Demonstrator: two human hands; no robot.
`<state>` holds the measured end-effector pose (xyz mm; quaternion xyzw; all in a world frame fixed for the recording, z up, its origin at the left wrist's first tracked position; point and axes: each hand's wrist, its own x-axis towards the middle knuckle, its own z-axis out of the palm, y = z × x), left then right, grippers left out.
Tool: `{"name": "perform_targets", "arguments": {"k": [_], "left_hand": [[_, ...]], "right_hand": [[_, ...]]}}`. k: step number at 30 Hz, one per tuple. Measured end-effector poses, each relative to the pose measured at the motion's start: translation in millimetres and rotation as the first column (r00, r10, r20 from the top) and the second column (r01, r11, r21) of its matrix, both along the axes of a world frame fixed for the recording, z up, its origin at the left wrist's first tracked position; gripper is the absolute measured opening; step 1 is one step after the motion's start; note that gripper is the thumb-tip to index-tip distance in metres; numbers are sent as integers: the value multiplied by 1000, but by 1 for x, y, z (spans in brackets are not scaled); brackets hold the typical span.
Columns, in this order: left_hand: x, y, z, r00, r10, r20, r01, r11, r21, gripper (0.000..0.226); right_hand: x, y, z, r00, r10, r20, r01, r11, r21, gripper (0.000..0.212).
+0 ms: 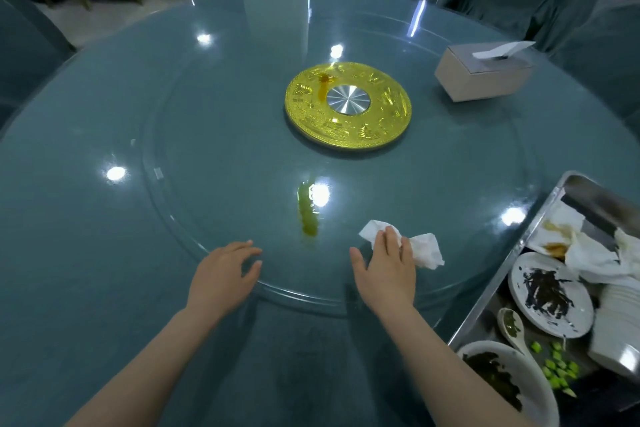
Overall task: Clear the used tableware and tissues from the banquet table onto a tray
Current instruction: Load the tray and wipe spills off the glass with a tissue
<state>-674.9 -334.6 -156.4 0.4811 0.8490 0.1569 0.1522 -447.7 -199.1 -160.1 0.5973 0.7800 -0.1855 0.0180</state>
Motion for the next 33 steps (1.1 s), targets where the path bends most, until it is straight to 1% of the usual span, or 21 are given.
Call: {"name": "perform_targets", "arguments": {"k": [2,4,6,8,10,12,13,15,19,22,25,27,31,33], "left_hand": [[5,3,1,999,-43,18,42,998,49,24],[11,5,0,996,-65,53,61,996,69,22],[16,7,-3,991,-81,107,73,994,82,22],[20,10,-6,980,-110,167,96,991,90,24],[21,15,-8,967,-154,201,131,984,124,25],[19,19,-10,971,-184,152,159,973,166,29],[16,21,-11,977,-177,120,156,973,168,33],[8,25,-12,990,-130,63,121,984,130,44],[-16,29,-16,999,-22,-39,21,999,-29,73],[-32,31,-19,996,13,-87,-26,987,-156,92],[-34,33,-20,992,-46,-116,17,971,-238,94],[-34,33,-20,989,-57,-138,23,971,-238,93],[-33,33,-18,988,-62,-138,26,968,-249,94],[-33,34,-16,987,-67,-147,26,964,-263,95]], "right_hand": [[-7,5,3,999,-46,15,46,999,0,78],[-8,6,5,996,0,85,-4,998,55,75],[-4,5,5,993,42,114,-52,994,91,68],[4,6,5,994,43,96,-50,996,79,62],[11,9,6,998,6,66,-9,998,55,56],[14,10,10,999,-38,20,37,999,35,49],[15,10,10,998,-63,-28,64,998,28,41],[17,10,12,983,-118,-141,120,993,10,18],[27,12,10,970,-101,-222,116,992,54,17],[35,21,13,949,-145,-279,148,989,-9,9],[39,32,14,954,-170,-246,158,985,-69,17],[39,34,15,958,-170,-231,164,985,-46,5],[32,33,11,961,-195,-196,199,980,-1,14],[28,32,10,962,-204,-182,209,978,12,15]]}}
